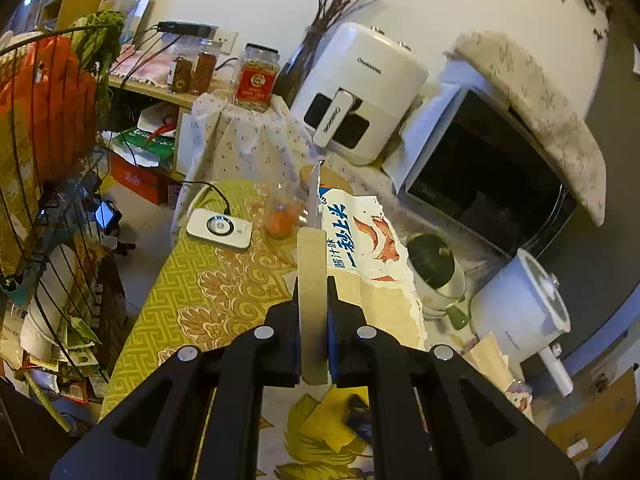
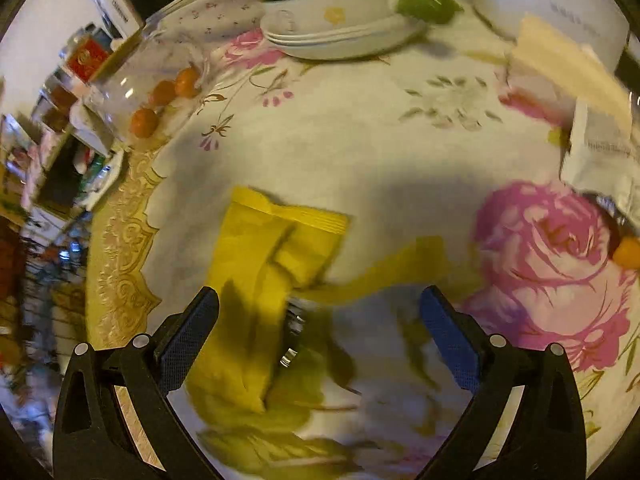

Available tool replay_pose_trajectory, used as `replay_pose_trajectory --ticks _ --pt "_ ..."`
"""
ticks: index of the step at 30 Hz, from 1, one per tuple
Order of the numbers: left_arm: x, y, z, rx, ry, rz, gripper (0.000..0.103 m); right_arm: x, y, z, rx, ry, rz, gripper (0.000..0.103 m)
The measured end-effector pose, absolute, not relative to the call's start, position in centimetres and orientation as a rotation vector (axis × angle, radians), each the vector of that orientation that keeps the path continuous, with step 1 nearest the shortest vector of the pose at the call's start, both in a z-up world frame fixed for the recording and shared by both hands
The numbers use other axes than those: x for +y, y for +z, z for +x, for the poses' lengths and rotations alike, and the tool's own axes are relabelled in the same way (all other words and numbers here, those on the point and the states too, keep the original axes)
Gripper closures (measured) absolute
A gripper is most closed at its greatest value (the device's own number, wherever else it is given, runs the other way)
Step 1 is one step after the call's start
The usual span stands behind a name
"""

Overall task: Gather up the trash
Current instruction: 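Grasp the yellow wrapper with the right gripper while the left gripper holds the printed bag, then carry the yellow wrapper in the right gripper and release it into the white bin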

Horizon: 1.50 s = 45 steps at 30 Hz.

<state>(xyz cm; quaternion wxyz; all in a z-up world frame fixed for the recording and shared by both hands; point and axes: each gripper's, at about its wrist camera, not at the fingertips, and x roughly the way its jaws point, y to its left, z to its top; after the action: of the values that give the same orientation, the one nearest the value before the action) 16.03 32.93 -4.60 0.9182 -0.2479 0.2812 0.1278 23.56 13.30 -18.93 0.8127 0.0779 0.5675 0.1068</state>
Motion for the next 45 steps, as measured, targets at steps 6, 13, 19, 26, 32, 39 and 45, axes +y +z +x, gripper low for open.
replay_pose_trajectory --ticks 6,13,19,26,32,39,45 --pt "33.8 -4.3 15.5 0.561 0.257 -0.537 0.094 15.4 -18.5 22.9 1.126 0.178 0.013 0.06" --pt "33.5 -4.4 15.5 0.563 0.239 -0.549 0.094 13.7 -17.0 22.6 1.107 0.216 0.069 0.096" --pt "32.3 -4.2 15.7 0.559 0.221 -0.535 0.094 11.0 -14.6 22.0 1.042 0.216 0.099 0.098" --pt "29.8 -3.9 16.1 0.562 0.181 -0.509 0.094 6.1 -11.5 21.2 0.968 0.163 0.134 0.098" --pt "26.6 -3.5 16.4 0.563 0.136 -0.473 0.094 -0.1 -9.2 19.1 0.923 0.102 0.163 0.098" --pt "22.1 -3.0 16.1 0.563 0.034 -0.425 0.094 -7.7 -7.6 14.6 0.875 -0.007 0.15 0.097" --pt "16.6 -2.6 15.0 0.573 -0.088 -0.355 0.094 -15.3 -8.5 9.2 0.903 -0.108 0.145 0.096"
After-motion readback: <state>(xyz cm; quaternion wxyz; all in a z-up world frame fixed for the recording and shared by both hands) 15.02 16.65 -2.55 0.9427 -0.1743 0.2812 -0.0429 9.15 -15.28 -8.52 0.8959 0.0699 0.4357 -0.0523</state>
